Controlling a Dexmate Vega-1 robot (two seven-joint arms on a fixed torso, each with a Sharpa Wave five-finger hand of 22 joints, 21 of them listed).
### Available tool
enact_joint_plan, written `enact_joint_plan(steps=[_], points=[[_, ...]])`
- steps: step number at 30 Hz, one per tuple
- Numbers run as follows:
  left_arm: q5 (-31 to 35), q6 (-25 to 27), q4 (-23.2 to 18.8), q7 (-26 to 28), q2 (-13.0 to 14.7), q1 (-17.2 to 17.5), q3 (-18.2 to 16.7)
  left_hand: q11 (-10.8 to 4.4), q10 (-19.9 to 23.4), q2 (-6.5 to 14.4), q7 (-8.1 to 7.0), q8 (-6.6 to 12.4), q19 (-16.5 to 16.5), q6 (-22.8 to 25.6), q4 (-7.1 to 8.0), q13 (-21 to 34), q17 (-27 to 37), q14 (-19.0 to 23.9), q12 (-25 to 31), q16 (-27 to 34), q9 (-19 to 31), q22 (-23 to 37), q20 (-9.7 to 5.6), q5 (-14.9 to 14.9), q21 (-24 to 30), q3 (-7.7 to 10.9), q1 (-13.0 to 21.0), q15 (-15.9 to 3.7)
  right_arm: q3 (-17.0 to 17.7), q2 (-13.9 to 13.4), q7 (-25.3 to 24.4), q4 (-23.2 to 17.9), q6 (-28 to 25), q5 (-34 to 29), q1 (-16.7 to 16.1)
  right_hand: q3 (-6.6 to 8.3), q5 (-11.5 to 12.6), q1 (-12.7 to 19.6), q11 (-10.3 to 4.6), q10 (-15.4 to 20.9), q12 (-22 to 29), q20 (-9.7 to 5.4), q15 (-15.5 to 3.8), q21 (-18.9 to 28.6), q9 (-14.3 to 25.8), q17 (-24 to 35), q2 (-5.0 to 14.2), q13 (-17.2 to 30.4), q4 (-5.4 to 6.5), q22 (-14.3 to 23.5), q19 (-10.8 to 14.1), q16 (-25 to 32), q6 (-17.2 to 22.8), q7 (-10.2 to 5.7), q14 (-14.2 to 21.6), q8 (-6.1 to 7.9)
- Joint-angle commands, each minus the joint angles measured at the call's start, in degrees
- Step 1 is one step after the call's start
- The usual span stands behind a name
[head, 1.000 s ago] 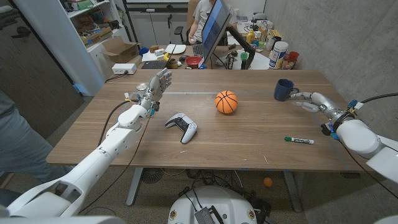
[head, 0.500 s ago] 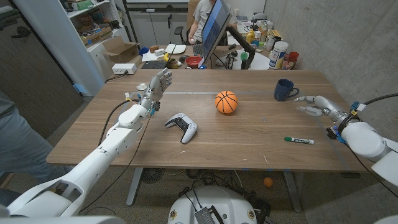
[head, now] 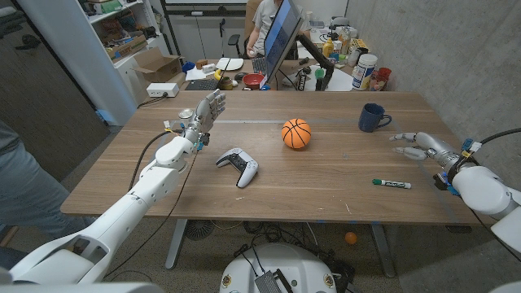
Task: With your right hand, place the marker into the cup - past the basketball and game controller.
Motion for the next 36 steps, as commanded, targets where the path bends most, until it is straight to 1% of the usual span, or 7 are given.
enact_joint_plan(steps=[1,8,13,15,25,30,36], points=[[0.3,0.4,-0.4,0.8,-0.1,0.1,0.2,-0.23,0.1,0.0,-0.01,0.23,-0.2,0.6,0.16,0.1,0.2,0.1,0.3,0.2,0.3,0.2,0.57,0.3,0.2,0.45,0.3,0.41,1.3,-0.1,4.1,-1.3,-2.4,-3.9,-1.9,0.48,-0.1,0.4,-0.07,-0.6,-0.2,0.04,0.14,-0.3,0.1,0.2,-0.2,0.2,0.28,0.2,-0.2,-0.2,-0.5,-0.02,-0.2,-0.52],[0.3,0.3,0.4,0.3,-0.6,-0.2,0.6,-0.31,0.0,0.0,-0.08,0.2,-0.3,0.6,0.16,0.1,0.2,0.1,0.3,0.2,0.3,0.2,0.7,0.3,0.2,0.47,0.3,0.34,2.7,0.3,6.1,-2.5,-3.8,-6.4,-3.1,0.79,-0.1,0.7,-0.35,-1.0,-0.1,0.52,1.61,-0.7,0.1,0.3,-0.37,0.2,0.47,0.2,-1.7,-0.6,-0.3,-0.16,-1.5,-0.58],[0.2,0.2,0.7,0.2,-0.9,-0.4,0.6,-0.32,0.0,0.0,-0.08,0.22,-0.3,0.6,0.16,0.1,0.2,0.1,0.3,0.2,0.3,0.2,0.79,0.3,0.2,0.47,0.3,0.33,3.5,0.1,8.1,-4.1,-6.4,-8.9,-4.4,0.92,-0.1,0.7,-0.27,-0.8,0.0,0.69,1.68,-0.8,0.1,0.4,-0.39,0.2,0.58,0.2,-2.1,-0.6,-0.1,-0.38,-1.7,-0.55],[0.4,0.3,0.7,0.3,-0.9,-0.5,0.7,-0.3,0.1,0.0,-0.13,0.21,-0.3,0.6,0.16,0.1,0.2,0.1,0.4,0.2,0.3,0.2,0.8,0.3,0.2,0.48,0.3,0.32,3.5,0.5,8.6,-4.7,-7.7,-9.6,-4.6,0.96,-0.1,0.7,-0.81,-0.6,0.1,0.72,1.71,-0.8,0.1,0.4,-0.39,0.2,0.65,0.2,-2.1,-0.6,-0.1,-0.44,-1.7,-0.57],[0.4,1.0,0.8,0.0,-1.0,-0.8,1.2,-0.38,0.1,0.0,-0.14,0.21,-0.3,0.7,0.16,0.1,0.2,0.1,0.3,0.2,0.3,0.2,0.82,0.3,0.2,0.51,0.3,0.37,5.1,2.6,11.0,-6.3,-7.5,-11.8,-7.2,0.83,-0.3,0.5,-0.62,-1.2,0.0,0.94,2.23,-0.7,0.1,0.5,-1.15,0.2,0.75,0.2,-2.6,-0.8,-0.9,-0.79,-2.6,-1.0],[0.4,1.1,0.8,-0.2,-1.1,-1.0,1.4,-0.36,0.1,0.0,-0.09,0.2,-0.3,0.6,0.16,0.1,0.2,0.1,0.3,0.2,0.3,0.2,0.85,0.3,0.2,0.53,0.3,0.37,5.2,5.0,11.2,-5.8,-6.9,-10.9,-7.2,-0.13,-0.4,-0.6,-0.66,-1.3,0.1,1.07,2.34,-0.6,0.1,0.6,-2.62,0.3,1.13,0.2,-2.8,-0.7,-0.7,-0.91,-2.8,-1.01],[0.5,1.2,1.0,-0.5,-1.2,-1.2,1.7,-0.37,0.1,0.1,-0.1,0.2,-0.3,0.7,0.16,0.1,0.2,0.1,0.3,0.2,0.3,0.2,0.84,0.3,0.2,0.54,0.3,0.36,4.2,4.5,11.3,-5.7,-8.0,-12.8,-7.8,-0.81,-0.3,-1.5,-0.59,-1.4,0.2,1.27,2.5,-0.6,0.1,0.7,-3.73,0.3,1.35,0.2,-3.0,-0.6,-0.8,-1.12,-3.0,-1.09]])
